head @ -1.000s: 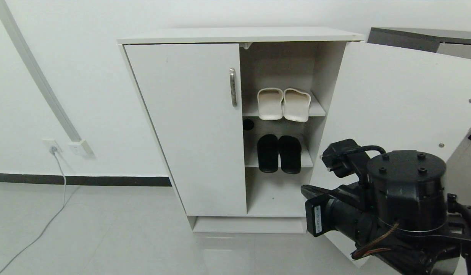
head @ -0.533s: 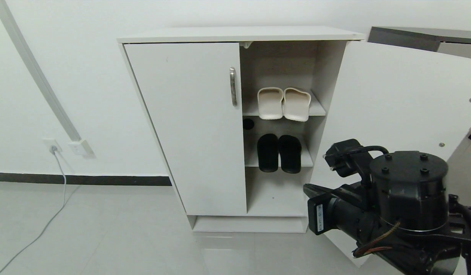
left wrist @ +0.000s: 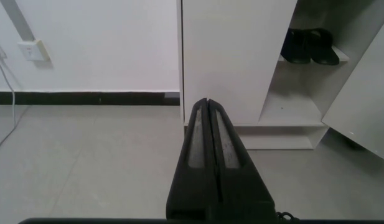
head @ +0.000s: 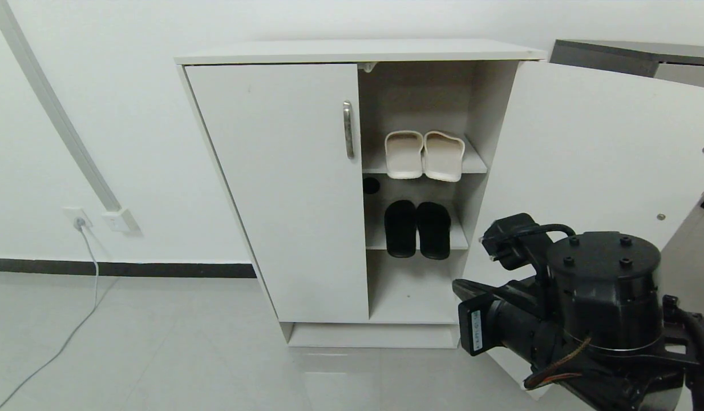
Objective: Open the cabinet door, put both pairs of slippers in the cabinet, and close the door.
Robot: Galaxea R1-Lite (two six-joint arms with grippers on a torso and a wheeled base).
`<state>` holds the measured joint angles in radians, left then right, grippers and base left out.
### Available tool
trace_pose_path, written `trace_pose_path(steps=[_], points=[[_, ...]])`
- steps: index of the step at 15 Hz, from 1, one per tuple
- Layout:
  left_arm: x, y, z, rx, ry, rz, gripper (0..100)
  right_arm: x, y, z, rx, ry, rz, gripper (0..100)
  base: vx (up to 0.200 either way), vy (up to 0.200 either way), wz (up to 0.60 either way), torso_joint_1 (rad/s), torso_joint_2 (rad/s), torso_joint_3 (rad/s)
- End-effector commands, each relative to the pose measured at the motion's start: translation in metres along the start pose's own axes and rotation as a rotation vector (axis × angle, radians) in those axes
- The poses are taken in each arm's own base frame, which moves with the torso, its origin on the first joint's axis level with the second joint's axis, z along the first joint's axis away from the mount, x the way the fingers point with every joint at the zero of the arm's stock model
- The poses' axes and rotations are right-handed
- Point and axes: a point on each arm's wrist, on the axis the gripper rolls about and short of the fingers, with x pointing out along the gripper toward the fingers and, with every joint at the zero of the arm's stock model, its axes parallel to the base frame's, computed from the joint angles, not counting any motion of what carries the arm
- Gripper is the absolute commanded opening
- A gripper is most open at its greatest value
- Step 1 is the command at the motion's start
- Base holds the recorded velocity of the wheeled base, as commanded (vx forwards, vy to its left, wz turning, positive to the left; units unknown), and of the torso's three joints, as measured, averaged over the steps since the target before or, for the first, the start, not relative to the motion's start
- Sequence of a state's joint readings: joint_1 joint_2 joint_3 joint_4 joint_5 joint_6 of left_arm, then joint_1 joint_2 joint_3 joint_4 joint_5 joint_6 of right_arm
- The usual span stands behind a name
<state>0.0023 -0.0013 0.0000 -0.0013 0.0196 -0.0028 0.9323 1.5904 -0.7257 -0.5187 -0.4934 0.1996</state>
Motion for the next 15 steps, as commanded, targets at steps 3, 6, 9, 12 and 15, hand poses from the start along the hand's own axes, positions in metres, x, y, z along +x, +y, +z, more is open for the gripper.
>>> trace_pose_path(steps=[3,6,9,12,15], points=[[0.0001,0.0000,0.0001,0.000,0.001,0.001,0,0.0010,0.0001,-0.0002,0.000,0.000,-0.002,0,0.000,0.000,0.00,0.000,0.00,0.000],[0.0001,0.0000,0.0001,0.000,0.001,0.001,0,0.0009,0.0000,-0.0007,-0.002,0.003,-0.002,0,0.000,0.000,0.00,0.003,-0.14,-0.161],[0.0001,0.0000,0.0001,0.000,0.001,0.001,0,0.0002,-0.0003,-0.0001,0.000,0.000,-0.002,0,0.000,0.000,0.00,0.030,-0.28,-0.356],[0.0001,0.0000,0.0001,0.000,0.001,0.001,0,-0.0001,-0.0004,0.0002,-0.001,-0.001,-0.002,0,0.000,0.000,0.00,0.061,-0.54,-0.365],[0.0001,0.0000,0.0001,0.000,0.001,0.001,0,-0.0001,-0.0004,0.0004,0.000,-0.002,-0.001,0,0.000,0.000,0.00,0.128,-0.47,-0.349]])
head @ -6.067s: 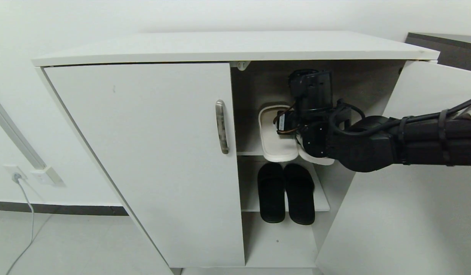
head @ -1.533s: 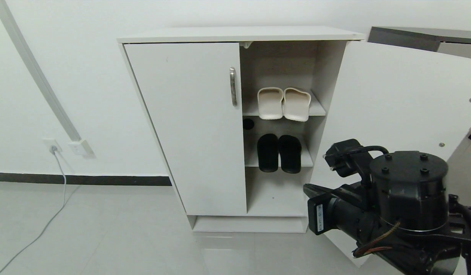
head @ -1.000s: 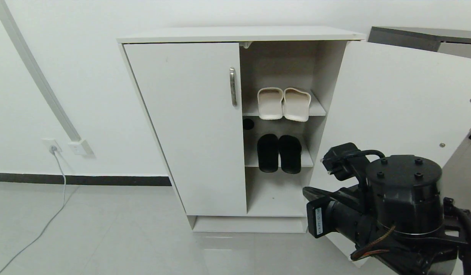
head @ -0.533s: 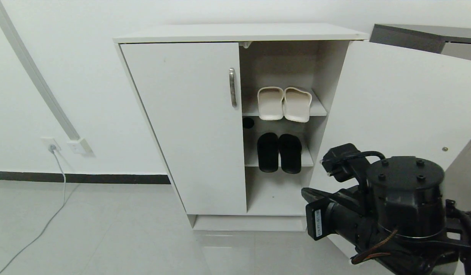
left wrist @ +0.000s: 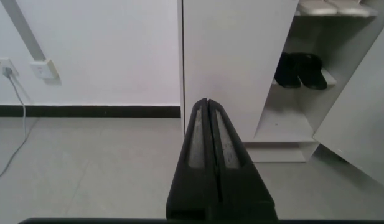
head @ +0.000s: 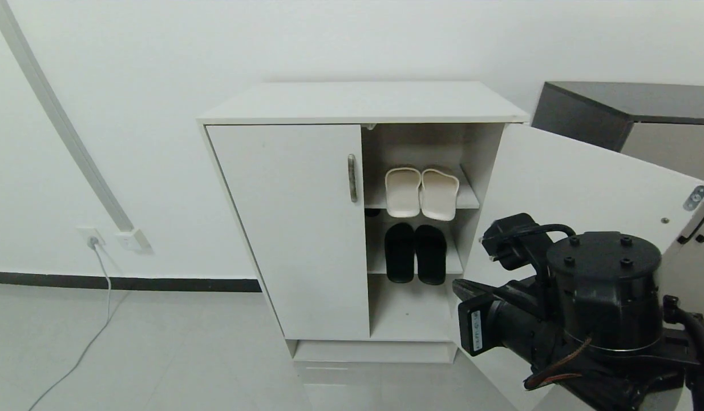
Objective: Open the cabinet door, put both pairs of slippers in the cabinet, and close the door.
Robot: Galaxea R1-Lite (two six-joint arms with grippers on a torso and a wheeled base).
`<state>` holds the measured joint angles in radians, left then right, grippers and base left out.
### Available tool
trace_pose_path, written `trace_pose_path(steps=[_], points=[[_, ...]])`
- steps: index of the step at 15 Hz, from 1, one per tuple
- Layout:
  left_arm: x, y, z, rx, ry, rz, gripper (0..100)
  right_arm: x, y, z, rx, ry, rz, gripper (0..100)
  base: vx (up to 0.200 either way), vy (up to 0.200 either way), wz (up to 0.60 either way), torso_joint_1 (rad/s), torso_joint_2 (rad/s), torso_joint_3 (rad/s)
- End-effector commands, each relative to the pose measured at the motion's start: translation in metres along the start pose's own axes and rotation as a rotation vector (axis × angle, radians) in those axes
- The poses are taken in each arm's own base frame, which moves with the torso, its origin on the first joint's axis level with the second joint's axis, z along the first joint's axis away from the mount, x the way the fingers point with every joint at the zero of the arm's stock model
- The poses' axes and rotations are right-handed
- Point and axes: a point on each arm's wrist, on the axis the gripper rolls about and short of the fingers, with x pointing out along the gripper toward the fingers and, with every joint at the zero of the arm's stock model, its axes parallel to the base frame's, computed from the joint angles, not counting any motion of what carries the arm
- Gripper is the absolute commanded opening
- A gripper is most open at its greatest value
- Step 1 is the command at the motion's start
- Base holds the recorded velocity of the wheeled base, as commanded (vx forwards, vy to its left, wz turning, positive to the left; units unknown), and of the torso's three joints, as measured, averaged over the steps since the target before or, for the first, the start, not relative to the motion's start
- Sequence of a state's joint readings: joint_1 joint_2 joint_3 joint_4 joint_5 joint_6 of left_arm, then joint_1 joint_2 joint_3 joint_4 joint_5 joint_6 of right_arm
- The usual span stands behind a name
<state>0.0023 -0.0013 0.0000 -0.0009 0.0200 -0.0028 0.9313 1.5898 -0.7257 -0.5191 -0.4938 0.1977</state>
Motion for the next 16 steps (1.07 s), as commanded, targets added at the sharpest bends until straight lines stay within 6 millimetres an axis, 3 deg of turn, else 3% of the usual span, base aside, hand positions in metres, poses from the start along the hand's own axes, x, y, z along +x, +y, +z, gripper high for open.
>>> trace_pose_path(steps=[1,16], points=[[0.0001,0.0000,0.0001,0.000,0.001,0.002,0,-0.0005,-0.0003,0.0004,0.001,-0.001,-0.002,0,0.000,0.000,0.00,0.139,-0.47,-0.330],[0.0001,-0.0001,0.0001,0.001,0.001,-0.001,0,-0.0055,-0.0020,0.0055,0.005,-0.023,0.003,0,0.000,0.000,0.00,0.186,-0.50,-0.314]])
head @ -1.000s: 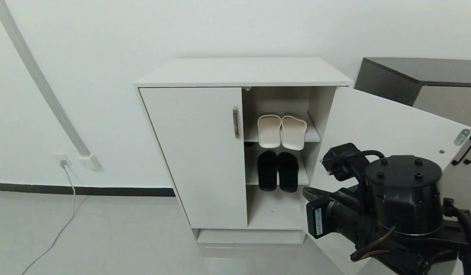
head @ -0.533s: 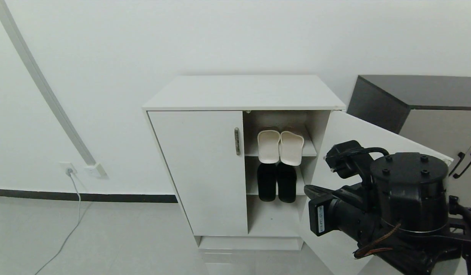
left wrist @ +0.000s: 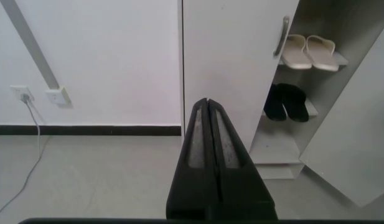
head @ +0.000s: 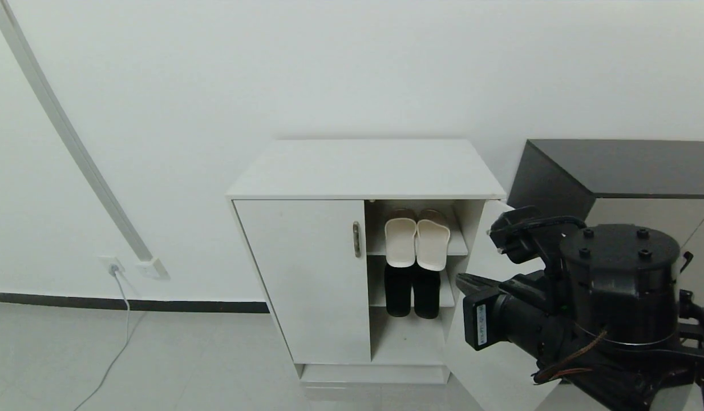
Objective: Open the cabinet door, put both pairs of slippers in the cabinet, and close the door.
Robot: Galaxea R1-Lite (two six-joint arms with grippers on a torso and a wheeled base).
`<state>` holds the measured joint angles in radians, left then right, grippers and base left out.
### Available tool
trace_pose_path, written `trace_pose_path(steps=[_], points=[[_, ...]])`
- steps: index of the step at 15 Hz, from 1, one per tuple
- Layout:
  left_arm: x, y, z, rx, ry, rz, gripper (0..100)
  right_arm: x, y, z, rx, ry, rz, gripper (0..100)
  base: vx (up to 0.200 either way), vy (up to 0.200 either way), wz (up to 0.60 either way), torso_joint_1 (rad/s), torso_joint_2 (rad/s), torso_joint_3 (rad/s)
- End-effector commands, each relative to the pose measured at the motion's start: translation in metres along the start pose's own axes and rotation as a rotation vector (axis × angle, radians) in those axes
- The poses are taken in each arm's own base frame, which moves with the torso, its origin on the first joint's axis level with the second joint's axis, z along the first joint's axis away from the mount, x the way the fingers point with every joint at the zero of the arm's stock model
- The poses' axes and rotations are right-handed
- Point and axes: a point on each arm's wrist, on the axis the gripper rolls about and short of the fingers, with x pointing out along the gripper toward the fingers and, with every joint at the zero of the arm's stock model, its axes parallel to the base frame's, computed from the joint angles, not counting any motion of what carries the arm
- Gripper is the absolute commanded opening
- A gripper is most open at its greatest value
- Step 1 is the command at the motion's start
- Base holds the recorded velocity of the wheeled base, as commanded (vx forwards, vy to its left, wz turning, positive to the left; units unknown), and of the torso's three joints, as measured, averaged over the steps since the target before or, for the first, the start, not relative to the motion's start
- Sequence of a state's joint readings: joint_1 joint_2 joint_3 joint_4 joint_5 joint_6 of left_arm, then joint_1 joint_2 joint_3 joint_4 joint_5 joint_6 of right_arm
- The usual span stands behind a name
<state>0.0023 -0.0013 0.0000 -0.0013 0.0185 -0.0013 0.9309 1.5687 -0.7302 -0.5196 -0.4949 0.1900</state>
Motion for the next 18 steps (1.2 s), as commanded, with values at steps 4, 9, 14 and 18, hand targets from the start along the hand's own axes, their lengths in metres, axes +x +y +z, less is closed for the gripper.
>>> trace_pose_path(steps=[4,9,14,18], points=[[0.0001,0.0000,0.0001,0.000,0.001,0.001,0,0.0014,0.0004,-0.0024,-0.005,0.009,-0.002,0,0.000,0.000,0.00,0.249,-0.58,-0.325],[0.0001,0.0000,0.0001,0.000,0.001,0.001,0,-0.0013,-0.0014,-0.0039,-0.015,0.011,-0.001,0,0.000,0.000,0.00,0.198,-0.46,-0.244],[0.0001,0.0000,0.0001,0.000,0.001,0.001,0,-0.0008,-0.0012,-0.0049,-0.027,0.002,0.002,0,0.000,0.000,0.00,0.000,0.00,0.000],[0.0001,0.0000,0.0001,0.000,0.001,0.001,0,-0.0016,-0.0017,-0.0052,-0.026,0.001,0.003,0,0.000,0.000,0.00,0.000,0.00,0.000]])
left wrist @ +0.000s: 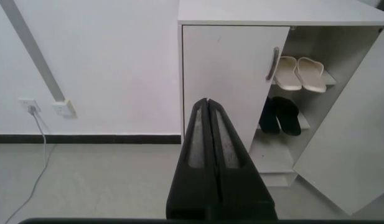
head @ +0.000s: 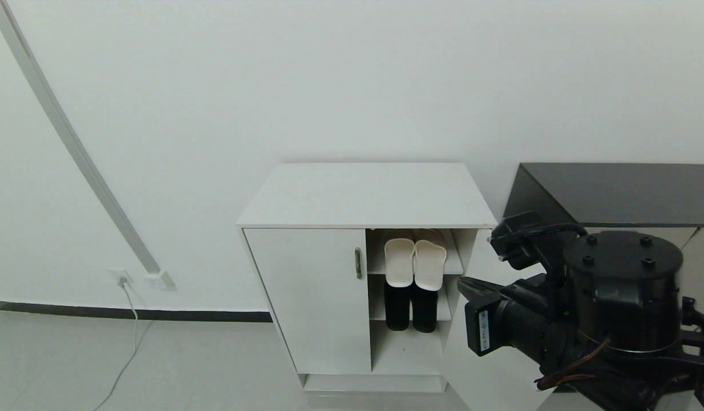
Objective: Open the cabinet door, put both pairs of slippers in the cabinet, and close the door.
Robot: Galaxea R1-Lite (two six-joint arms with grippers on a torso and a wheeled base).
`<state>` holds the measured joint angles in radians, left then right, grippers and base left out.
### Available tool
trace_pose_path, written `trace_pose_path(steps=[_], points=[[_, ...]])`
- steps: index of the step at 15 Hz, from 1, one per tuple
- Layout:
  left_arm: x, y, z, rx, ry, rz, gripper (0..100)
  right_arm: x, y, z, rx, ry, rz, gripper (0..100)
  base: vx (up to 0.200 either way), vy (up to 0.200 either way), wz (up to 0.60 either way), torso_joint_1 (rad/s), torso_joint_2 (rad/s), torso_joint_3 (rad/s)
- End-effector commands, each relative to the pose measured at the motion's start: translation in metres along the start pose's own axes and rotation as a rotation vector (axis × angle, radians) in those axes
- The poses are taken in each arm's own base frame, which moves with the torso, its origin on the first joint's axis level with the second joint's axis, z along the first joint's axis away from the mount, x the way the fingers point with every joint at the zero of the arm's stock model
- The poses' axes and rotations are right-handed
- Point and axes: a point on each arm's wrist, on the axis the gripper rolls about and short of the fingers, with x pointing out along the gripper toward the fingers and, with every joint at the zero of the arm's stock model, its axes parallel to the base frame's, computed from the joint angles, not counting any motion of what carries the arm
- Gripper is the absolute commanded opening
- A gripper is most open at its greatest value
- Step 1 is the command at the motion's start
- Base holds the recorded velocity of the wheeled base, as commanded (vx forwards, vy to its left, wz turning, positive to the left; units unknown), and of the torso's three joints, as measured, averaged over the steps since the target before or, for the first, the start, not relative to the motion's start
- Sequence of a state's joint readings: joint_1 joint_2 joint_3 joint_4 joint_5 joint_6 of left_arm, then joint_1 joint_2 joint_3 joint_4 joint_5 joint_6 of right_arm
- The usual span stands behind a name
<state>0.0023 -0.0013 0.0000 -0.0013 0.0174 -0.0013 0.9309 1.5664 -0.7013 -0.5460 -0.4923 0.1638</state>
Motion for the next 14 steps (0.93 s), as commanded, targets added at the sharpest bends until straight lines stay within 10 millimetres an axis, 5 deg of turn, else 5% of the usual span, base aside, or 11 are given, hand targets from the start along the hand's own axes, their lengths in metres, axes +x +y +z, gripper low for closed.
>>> trace_pose_path(steps=[1,7,14], points=[[0.0001,0.0000,0.0001,0.000,0.001,-0.001,0,-0.0005,-0.0002,-0.0001,0.000,0.000,0.000,0,0.000,0.000,0.00,0.000,0.00,0.000],[0.0001,0.0000,0.0001,0.000,0.001,0.000,0,-0.0008,-0.0003,0.0002,0.001,-0.001,0.000,0,0.000,0.000,-0.60,0.003,0.00,0.000],[0.0001,0.0000,0.0001,0.000,0.001,0.000,0,-0.0005,-0.0003,-0.0002,-0.010,-0.004,0.001,0,0.000,0.000,0.00,0.000,0.00,0.000]])
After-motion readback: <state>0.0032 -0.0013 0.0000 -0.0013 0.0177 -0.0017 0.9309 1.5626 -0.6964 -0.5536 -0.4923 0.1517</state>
